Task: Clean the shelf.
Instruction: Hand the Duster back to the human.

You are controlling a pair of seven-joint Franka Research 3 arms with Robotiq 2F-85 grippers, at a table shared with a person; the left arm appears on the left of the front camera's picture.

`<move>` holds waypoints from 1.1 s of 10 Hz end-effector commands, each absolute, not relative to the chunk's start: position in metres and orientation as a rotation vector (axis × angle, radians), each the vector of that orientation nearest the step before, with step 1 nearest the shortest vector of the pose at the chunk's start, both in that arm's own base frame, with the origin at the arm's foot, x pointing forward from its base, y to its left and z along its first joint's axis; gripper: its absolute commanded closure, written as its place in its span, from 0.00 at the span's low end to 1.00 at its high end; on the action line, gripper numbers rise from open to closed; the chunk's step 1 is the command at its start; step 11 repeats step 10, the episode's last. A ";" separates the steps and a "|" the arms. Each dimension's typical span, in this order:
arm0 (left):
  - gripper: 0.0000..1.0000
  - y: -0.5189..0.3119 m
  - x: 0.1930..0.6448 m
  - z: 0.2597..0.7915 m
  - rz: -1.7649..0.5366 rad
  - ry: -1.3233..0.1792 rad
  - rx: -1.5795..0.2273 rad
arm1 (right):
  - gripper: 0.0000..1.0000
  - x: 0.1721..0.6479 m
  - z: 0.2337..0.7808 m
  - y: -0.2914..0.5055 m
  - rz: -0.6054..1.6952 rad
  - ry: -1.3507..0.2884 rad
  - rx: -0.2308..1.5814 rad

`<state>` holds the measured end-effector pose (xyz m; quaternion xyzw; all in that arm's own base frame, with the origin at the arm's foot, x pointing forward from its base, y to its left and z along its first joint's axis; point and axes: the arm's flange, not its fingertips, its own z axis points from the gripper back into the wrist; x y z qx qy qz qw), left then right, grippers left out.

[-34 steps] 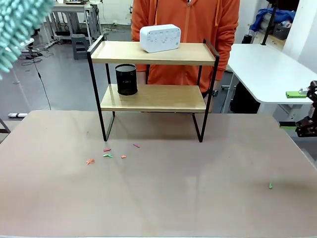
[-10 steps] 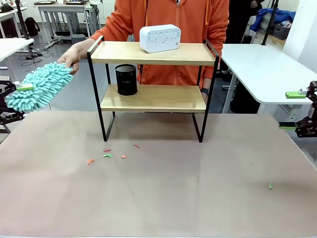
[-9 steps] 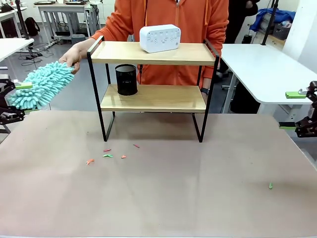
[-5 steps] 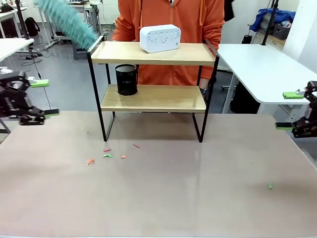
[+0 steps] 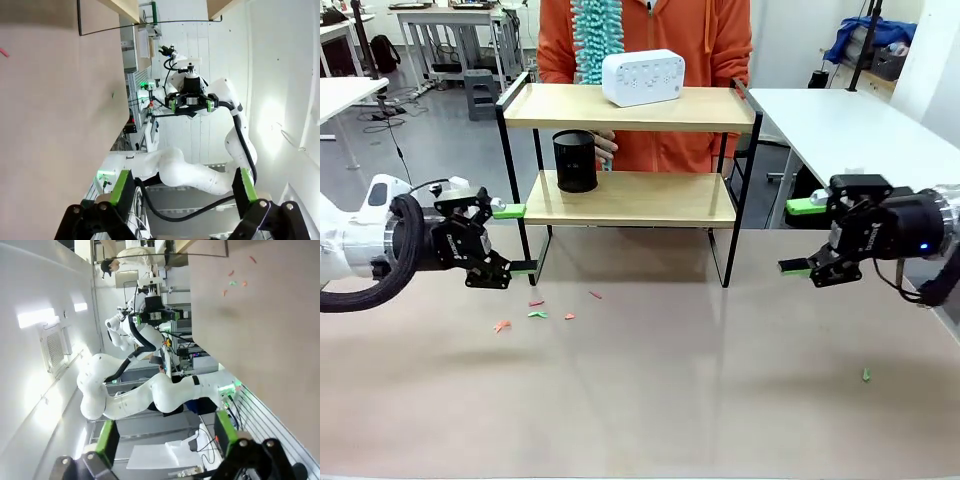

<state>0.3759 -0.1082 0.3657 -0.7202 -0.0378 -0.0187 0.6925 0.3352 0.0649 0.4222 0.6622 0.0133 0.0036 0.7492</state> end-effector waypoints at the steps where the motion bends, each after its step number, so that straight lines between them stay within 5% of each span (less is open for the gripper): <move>1: 0.00 -0.093 0.379 0.377 -0.036 -0.141 -1.608 | 0.00 0.329 0.434 0.050 0.025 0.004 1.453; 11: 0.00 -0.093 0.379 0.377 -0.036 -0.141 -1.608 | 0.00 0.329 0.434 0.050 0.025 0.004 1.453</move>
